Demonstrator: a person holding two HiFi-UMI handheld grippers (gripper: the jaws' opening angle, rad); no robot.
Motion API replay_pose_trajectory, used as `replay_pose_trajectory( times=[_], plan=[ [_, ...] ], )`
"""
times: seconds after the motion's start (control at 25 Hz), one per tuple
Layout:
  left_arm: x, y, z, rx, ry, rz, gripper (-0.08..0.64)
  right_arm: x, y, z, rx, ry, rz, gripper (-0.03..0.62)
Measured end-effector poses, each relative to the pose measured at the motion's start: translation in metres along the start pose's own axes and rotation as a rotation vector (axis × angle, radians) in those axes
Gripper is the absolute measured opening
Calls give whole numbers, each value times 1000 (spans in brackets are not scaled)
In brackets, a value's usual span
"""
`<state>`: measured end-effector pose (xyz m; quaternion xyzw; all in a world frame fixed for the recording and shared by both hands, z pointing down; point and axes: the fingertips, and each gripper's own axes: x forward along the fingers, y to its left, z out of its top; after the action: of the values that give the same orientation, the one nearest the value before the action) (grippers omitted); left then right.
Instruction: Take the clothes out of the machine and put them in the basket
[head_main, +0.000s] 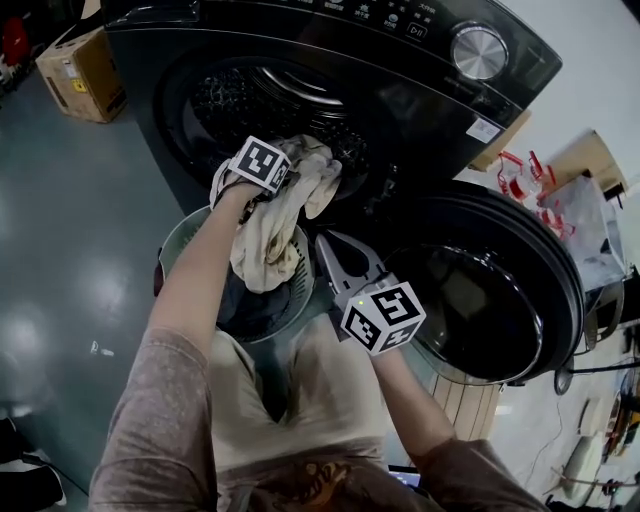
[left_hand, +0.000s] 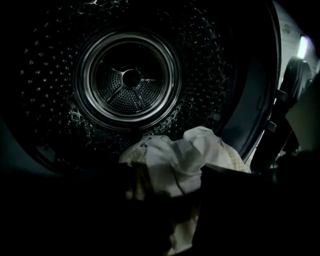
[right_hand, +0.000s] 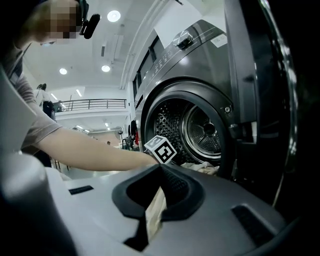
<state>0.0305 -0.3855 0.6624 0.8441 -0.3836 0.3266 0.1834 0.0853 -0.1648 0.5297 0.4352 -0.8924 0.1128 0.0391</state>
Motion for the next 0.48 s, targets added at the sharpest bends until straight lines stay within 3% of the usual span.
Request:
replay_pose_trajectory(
  times=[0.16, 0.28, 0.36, 0.48],
  plan=[
    [-6, -15, -1, 23, -19, -15, 255, -2, -1, -3, 2, 3, -9, -5],
    [-15, -24, -3, -10, -38, -46, 128, -3, -2, -5, -1, 5, -11, -3],
    [-28, -28, -11, -30, -35, -76, 98, -4, -2, -6, 0, 4, -11, -4],
    [-61, -36, -25, 1, -34, -99, 92, -4, -5, -8, 6, -4, -11, -5]
  ],
)
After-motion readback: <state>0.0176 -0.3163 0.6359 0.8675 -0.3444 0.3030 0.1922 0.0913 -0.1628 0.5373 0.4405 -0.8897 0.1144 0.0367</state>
